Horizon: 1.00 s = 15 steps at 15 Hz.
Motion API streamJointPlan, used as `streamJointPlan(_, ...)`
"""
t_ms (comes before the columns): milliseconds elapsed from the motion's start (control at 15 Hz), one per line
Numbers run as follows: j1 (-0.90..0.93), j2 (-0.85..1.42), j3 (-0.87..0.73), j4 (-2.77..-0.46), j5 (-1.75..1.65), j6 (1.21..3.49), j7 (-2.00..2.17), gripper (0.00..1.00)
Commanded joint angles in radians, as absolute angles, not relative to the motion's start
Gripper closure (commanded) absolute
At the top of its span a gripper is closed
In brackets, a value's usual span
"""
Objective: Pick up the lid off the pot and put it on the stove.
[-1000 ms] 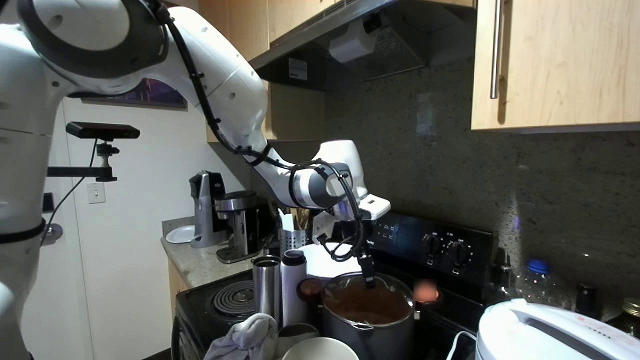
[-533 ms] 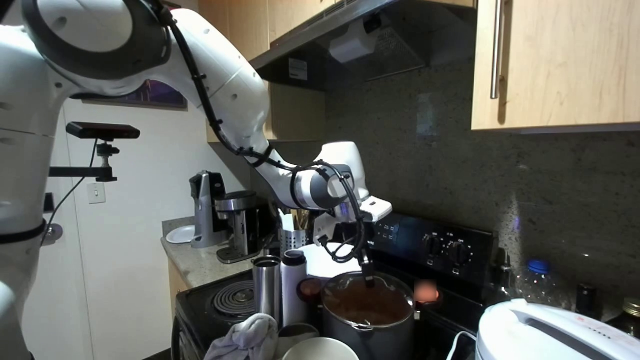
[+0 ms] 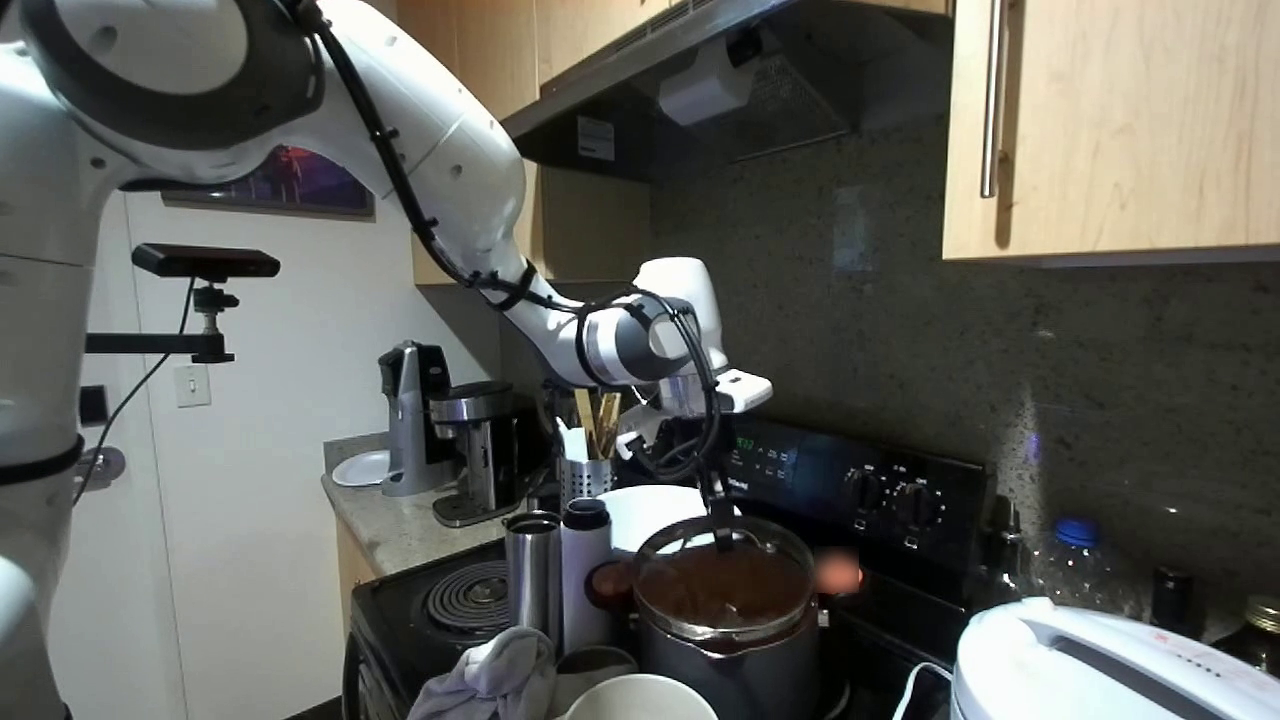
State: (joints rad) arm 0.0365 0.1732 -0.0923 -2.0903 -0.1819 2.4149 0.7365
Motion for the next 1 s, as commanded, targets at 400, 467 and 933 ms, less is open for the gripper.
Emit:
streamJointPlan(400, 0.048, 0.006, -0.036, -1.963, -0.236, 2.090, 0.726, 0.94)
streamJointPlan(467, 0.048, -0.004, -0.025, -1.951, -0.214, 2.070, 0.706, 0.94)
streamJointPlan(933, 0.111, -0.103, 0.097, -1.928, -0.100, 1.999, 0.463, 0.95)
